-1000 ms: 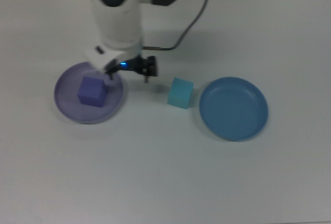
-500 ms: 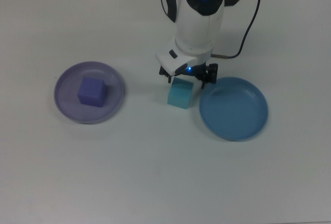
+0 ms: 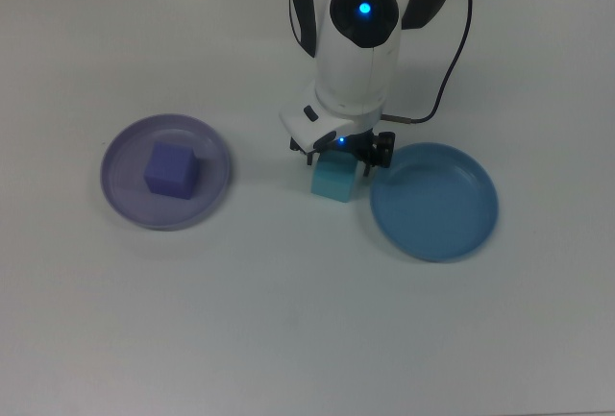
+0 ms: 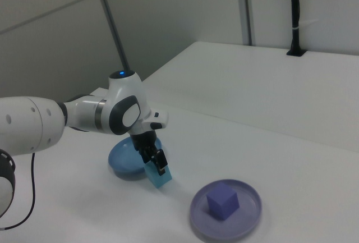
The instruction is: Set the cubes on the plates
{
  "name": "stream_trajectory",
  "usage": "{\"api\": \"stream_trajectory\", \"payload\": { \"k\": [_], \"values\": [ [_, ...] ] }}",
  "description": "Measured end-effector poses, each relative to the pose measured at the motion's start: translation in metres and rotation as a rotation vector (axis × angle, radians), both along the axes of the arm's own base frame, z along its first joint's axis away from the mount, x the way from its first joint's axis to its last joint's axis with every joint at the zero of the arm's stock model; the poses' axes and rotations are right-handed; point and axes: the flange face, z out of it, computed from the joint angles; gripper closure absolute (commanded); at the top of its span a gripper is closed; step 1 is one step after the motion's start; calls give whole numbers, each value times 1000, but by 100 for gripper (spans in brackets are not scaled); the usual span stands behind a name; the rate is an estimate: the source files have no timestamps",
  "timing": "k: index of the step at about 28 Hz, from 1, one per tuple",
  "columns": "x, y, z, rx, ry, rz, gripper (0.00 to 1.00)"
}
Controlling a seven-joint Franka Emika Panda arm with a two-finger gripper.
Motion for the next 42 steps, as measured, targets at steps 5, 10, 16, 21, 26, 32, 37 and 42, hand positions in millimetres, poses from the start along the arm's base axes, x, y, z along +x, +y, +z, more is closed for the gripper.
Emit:
{"api": "stream_trajectory", "payload": {
  "k": [5,10,16,21,26,32,37,42],
  "values": [
    [2,1,-3,4,-10,0,99],
    [3,1,-2,5,-16,0,100],
    [6,2,33,14,-62,0,99],
    [3,25,84,37,-130,33,98],
    [-9,77,83,19,-143,56,97],
    [-9,118,46,-11,-174,51,88],
    [1,126,19,3,-221,13,34],
    [7,124,13,-9,-240,8,0]
  ]
}}
